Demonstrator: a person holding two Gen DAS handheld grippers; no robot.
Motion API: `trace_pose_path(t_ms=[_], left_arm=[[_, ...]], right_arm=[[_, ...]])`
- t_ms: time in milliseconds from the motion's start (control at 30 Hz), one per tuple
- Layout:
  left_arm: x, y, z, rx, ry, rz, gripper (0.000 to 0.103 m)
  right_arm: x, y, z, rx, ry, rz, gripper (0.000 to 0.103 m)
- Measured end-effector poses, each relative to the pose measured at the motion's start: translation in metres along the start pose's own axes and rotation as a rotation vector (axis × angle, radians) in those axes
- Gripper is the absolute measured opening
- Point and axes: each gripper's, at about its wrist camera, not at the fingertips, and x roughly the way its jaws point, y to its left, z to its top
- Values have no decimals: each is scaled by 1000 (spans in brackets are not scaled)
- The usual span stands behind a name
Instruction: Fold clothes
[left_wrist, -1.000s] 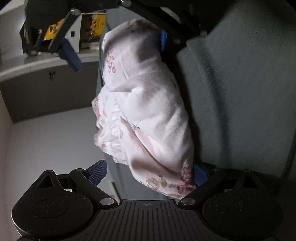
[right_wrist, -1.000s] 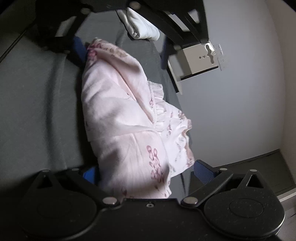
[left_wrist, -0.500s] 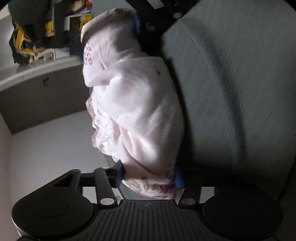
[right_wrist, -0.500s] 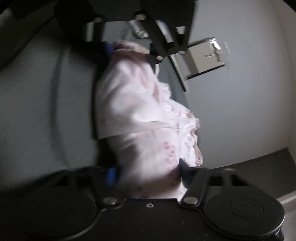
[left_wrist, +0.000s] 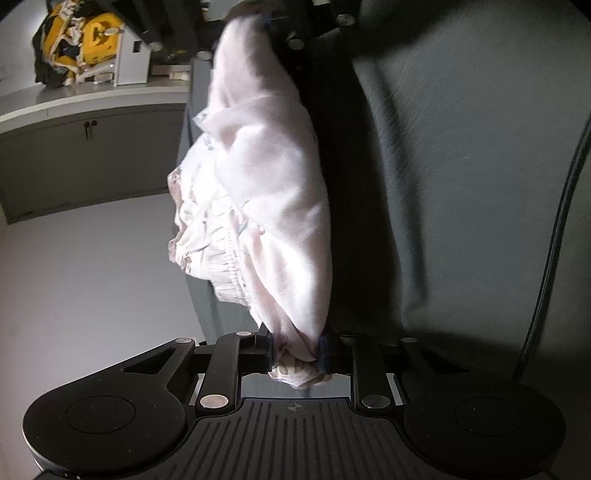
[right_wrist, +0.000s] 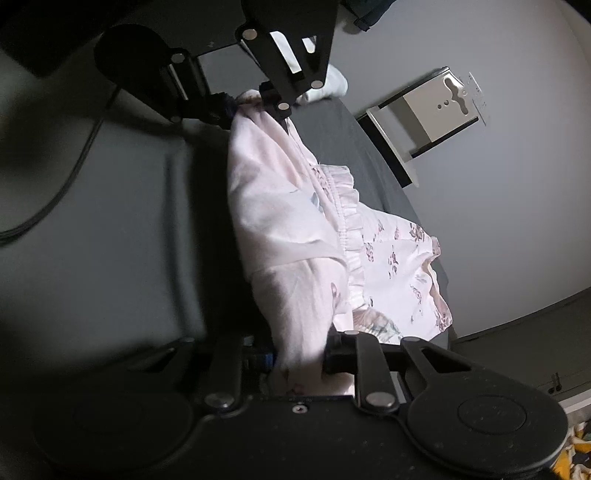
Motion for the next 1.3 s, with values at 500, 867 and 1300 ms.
trace_pose_path(t_ms=[500,867,1300], left_arm=[[-96,13,-45,-45,-66,-165,21],[-107,33,-48,-145,-38,-198,21],[-102,43,-78,-419,20,-6,96]], right_arm=[[-97,46,20,71,-43,261,22],[-120,42,27,181,-62,397,22],[-50,-72,-2,641,-35,797,22]])
